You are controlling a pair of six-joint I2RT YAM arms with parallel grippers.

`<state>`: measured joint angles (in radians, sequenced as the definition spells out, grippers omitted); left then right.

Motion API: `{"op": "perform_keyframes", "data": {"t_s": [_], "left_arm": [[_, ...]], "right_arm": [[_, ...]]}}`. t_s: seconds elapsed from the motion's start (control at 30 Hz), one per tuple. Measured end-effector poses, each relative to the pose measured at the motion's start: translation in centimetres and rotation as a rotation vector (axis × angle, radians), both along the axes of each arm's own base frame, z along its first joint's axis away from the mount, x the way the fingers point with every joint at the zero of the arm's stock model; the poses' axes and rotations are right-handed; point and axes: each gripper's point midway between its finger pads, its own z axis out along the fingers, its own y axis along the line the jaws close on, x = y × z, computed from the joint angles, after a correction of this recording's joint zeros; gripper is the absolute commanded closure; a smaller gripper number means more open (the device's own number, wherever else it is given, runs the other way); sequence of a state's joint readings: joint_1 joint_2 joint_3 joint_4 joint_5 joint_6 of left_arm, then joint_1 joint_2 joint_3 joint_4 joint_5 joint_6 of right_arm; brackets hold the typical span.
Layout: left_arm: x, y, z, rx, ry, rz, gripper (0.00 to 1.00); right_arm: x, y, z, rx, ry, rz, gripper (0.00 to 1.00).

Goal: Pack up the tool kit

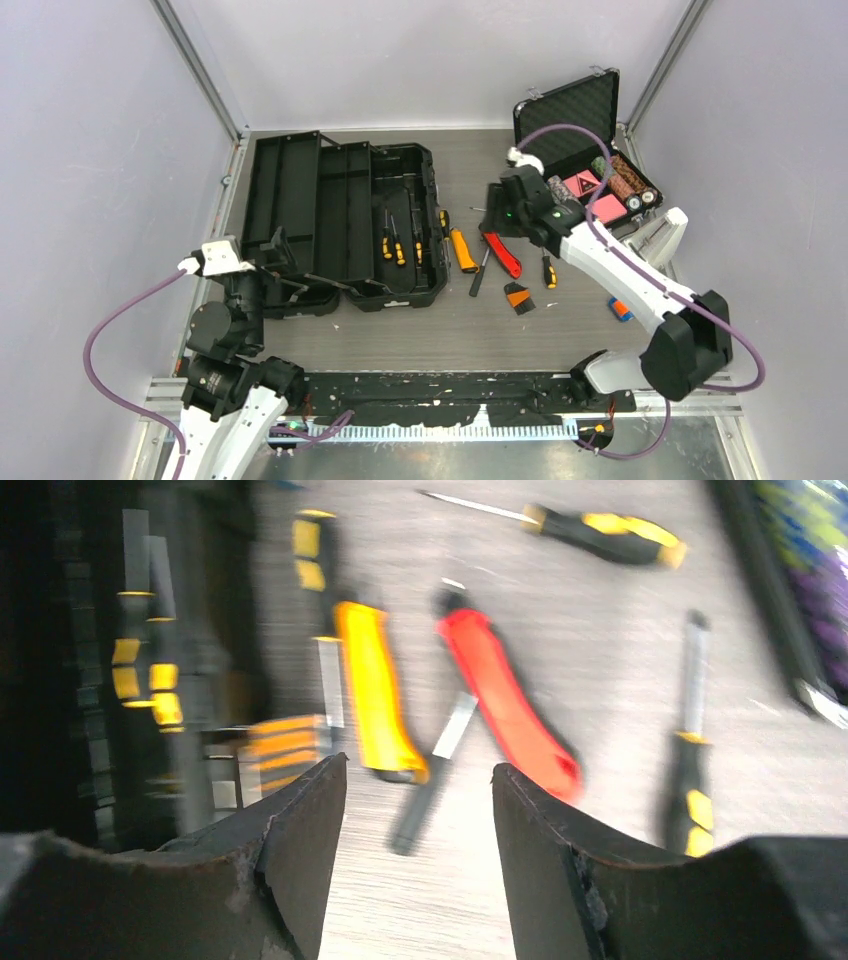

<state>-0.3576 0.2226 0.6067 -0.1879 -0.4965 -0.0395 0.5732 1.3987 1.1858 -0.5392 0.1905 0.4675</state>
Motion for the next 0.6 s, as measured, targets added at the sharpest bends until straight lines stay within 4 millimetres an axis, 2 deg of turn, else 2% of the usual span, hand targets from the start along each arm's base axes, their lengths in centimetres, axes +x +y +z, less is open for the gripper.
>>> {"op": "perform_keyframes", "data": {"t_s": [0.07, 0.1, 0.17, 0.3, 0.43, 0.6], "left_arm": [[0.0, 0.0, 0.0, 0.000, 0.000, 0.000, 0.00], [0.0, 0.0, 0.0, 0.000, -0.001, 0.000, 0.00], [0.0, 0.0, 0.0, 0.000, 0.000, 0.000, 0.00], [0.0, 0.0, 0.0, 0.000, -0.001, 0.000, 0.00], [0.0, 0.0, 0.0, 0.000, 0.000, -0.001, 0.00], [0.0, 0.0, 0.0, 0.000, -0.001, -0.001, 0.00]], "right_arm": [[-0.6, -3.7, -1.8, -0.045, 0.029, -0.087, 0.36], [-1.4, -5.8, -3.3, -0.078, 0.060, -0.133, 0.35], [-2.7, -8.8, -5.7, -0.123, 0.119, -0.202, 0.35], [-5.4, -13.3, -9.9, -0.184, 0.238, -0.307, 0.34], [-7.2, -15.4, -12.6, -0.202, 0.311, -0.368, 0.36], [-7.2, -15.8, -14.9, -0.190, 0.359, -0.390, 0.39]]}}
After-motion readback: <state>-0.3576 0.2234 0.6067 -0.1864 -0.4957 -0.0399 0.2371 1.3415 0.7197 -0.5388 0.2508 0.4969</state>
